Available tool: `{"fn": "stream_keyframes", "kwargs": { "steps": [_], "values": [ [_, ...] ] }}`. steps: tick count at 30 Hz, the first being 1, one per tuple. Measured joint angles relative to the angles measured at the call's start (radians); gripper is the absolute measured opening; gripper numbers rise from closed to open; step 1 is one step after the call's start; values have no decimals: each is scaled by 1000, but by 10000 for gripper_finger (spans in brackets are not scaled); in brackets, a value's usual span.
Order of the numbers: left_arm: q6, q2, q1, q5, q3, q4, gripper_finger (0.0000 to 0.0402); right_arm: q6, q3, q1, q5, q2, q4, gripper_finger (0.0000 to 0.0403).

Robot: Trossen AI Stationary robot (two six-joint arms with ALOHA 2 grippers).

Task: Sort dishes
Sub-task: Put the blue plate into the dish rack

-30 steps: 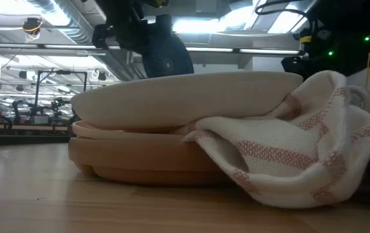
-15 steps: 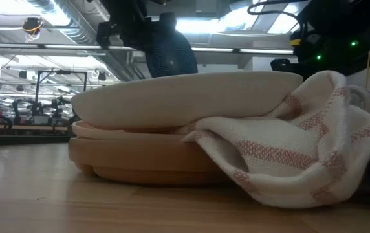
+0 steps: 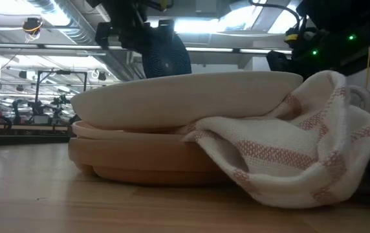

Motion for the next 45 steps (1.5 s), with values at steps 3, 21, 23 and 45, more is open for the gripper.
{"fn": "stream_keyframes", "kwargs": {
  "steps": [3,21,23,45],
  "values": [
    [-1,0,0,-8,0,-34,0,-2,1,0,-38,-1,2,46],
    [-99,0,0,-15,0,-251,0,-106,5,1,-346,2,152,46],
    [-120,0,0,-15,0,-281,0,-107,5,1,-366,2,154,46],
    [-250,0,1,60,0,-430,0,-112,6,0,-617,0,255,46]
  ]
}}
